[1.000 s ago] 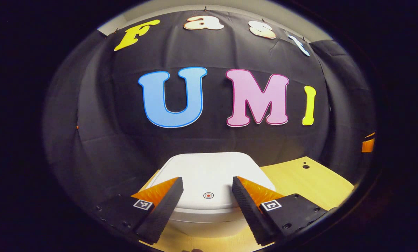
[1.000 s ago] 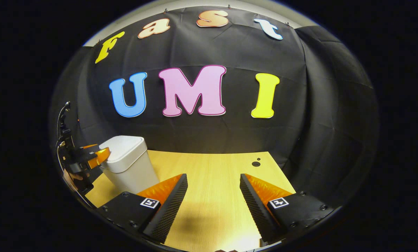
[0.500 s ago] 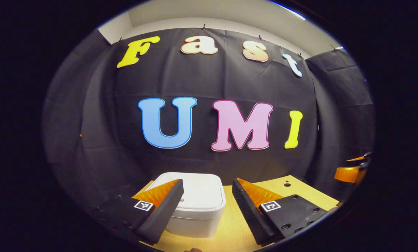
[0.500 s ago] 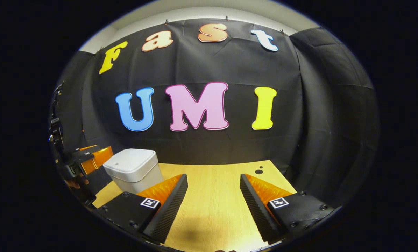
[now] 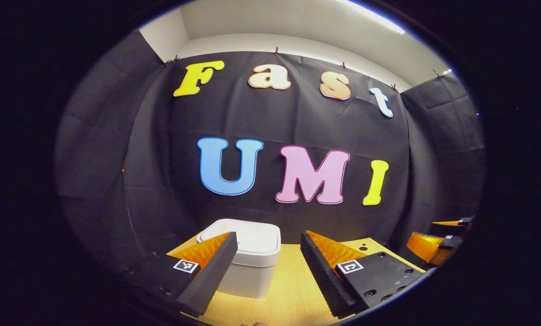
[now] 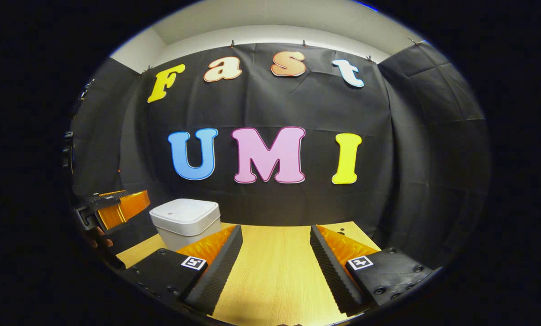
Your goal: Press the lid of the desktop garbage bin to open it, pick up the crumpled paper on the desktop and throw it into the bin, then pick up the pop can on the desktop and drop it into the bin, and finally close the garbage bin lid.
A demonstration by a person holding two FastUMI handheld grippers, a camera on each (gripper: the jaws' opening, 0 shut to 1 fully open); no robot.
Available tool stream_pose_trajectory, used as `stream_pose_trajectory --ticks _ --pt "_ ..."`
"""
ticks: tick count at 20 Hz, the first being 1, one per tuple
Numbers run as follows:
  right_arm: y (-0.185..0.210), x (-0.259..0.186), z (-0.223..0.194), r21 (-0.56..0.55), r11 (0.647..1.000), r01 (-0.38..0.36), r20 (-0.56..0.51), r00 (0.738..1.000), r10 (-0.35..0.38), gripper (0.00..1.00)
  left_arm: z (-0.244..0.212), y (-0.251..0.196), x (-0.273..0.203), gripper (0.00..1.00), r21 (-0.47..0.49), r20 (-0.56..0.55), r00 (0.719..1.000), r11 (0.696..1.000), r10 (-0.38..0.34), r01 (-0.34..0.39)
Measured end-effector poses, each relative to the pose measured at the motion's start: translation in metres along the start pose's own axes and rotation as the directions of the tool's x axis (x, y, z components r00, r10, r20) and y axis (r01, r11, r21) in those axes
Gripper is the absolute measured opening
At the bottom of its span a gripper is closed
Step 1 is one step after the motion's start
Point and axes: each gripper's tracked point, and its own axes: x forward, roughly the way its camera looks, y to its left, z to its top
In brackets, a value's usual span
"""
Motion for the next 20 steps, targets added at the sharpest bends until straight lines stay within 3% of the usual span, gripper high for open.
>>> stream_pose_trajectory --ticks 9,14,20 --pt "0.026 0.006 0.029 0.015 1.0 -0.014 0.102 0.995 0.012 0.96 0.0 -0.005 0.004 0.95 0.024 -0.004 0.997 0.997 -0.072 0.072" --pt "0.021 0.011 0.04 -0.007 1.0 0.019 0.114 0.993 -0.018 0.96 0.012 0.001 0.011 0.95 0.041 0.028 0.997 0.997 -0.066 0.065" --pt "0.018 0.024 0.047 0.006 1.0 -0.03 0.127 0.991 0.029 0.97 0.032 0.0 0.016 0.95 0.068 0.08 0.996 0.997 -0.037 0.031"
